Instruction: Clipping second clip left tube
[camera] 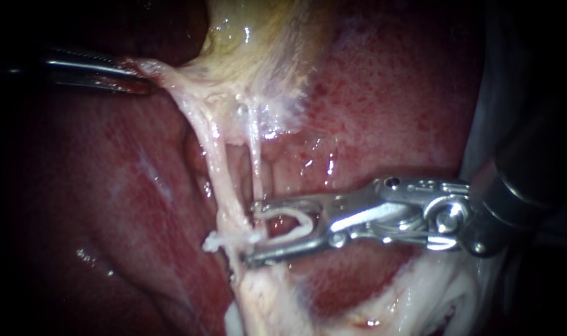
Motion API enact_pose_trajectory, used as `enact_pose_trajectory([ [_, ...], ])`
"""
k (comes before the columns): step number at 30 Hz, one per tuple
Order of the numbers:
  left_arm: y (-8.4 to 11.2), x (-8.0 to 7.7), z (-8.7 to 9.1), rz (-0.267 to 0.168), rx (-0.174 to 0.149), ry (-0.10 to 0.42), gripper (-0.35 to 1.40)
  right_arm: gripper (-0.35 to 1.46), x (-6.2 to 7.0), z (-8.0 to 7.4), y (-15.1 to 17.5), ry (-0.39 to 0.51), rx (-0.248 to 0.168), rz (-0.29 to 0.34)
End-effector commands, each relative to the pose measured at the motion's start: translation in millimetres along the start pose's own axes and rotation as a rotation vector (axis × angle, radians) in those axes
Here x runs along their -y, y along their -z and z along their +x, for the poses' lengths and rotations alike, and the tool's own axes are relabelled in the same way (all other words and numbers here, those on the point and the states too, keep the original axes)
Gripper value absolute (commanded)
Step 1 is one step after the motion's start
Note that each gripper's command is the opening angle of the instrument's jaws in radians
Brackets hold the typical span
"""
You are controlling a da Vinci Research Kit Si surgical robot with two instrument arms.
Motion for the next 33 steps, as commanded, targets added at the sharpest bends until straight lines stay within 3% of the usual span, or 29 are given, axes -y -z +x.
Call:
enact_pose_trajectory([
  [1, 0.0, 0.0, 0.0, 0.0, 0.0, 0.0, -0.35, 0.5, -0.3, -0.2, -0.2, -0.006, -0.001, -0.002],
  [7, -0.1, 0.0, 0.0, 0.0, 0.0, 0.0, -0.35, 0.5, -2.1, -1.6, -1.5, -0.038, -0.004, -0.01],
  [13, -0.1, 0.0, 0.0, 0.001, 0.0, 0.0, -0.35, 0.5, -3.1, -1.7, -2.5, -0.059, -0.013, -0.014],
  [21, -0.1, 0.0, 0.0, 0.001, 0.0, 0.0, -0.35, 0.5, -3.2, -0.6, -4.5, -0.12, -0.069, 0.031],
  [33, -0.3, 0.0, 0.0, 0.002, -0.001, 0.0, -0.35, 0.49, -2.7, 0.1, -5.5, -0.146, -0.03, 0.109],
])
